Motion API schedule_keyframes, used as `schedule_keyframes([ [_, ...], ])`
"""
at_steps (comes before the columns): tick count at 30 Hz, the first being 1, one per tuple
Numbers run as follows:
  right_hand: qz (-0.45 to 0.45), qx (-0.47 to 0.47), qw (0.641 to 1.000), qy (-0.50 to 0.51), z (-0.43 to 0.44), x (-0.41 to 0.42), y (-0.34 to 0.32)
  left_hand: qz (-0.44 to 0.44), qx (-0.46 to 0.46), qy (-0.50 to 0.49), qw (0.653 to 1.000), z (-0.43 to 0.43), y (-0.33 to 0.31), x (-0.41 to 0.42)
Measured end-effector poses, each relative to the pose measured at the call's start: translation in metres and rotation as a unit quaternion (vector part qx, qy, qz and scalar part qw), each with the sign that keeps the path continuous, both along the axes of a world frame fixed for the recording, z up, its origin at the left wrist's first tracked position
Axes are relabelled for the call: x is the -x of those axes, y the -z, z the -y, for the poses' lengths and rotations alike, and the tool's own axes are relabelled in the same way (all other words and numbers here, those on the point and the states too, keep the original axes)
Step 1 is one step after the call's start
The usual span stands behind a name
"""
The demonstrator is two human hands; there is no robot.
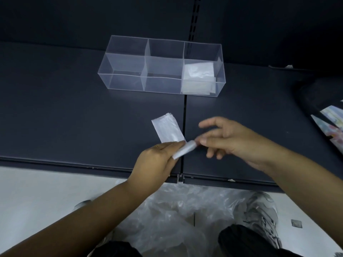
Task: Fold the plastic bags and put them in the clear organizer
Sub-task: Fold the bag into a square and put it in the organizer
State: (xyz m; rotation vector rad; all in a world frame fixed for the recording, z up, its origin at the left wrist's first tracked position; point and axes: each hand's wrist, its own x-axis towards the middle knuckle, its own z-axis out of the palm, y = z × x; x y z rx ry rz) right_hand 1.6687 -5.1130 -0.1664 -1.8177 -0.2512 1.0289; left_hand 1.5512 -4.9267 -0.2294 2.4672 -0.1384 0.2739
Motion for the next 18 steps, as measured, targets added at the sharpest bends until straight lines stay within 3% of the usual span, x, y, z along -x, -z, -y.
schedule_keyframes([
  [2, 0.114, 0.023, 0.992, -0.055, 0.000, -0.005, 0.003, -0.049, 0.080, -0.026, 0.995, -0.004, -0.005, -0.001],
  [6, 0.134, 0.013, 0.981, -0.140, -0.019, -0.002, 0.026, -0.131, 0.228, -0.060, 0.963, -0.010, -0.003, -0.007],
  [9, 0.169, -0.010, 0.982, -0.087, -0.035, -0.003, 0.041, -0.175, 0.288, -0.112, 0.935, -0.014, -0.007, -0.017],
  [11, 0.157, -0.013, 0.987, -0.035, -0.043, -0.007, 0.046, -0.203, 0.358, -0.153, 0.899, -0.016, -0.009, -0.025],
  [14, 0.136, 0.028, 0.990, 0.009, -0.054, -0.012, 0.049, -0.233, 0.499, -0.230, 0.802, -0.020, -0.013, -0.037],
  [15, 0.130, 0.045, 0.990, 0.017, -0.057, -0.014, 0.049, -0.226, 0.506, -0.258, 0.791, -0.022, -0.014, -0.039],
  [16, 0.124, 0.060, 0.990, 0.023, -0.060, -0.017, 0.050, -0.207, 0.484, -0.282, 0.802, -0.023, -0.013, -0.039],
  [18, 0.118, 0.086, 0.989, 0.025, -0.064, -0.021, 0.049, -0.125, 0.343, -0.303, 0.880, -0.024, -0.009, -0.035],
])
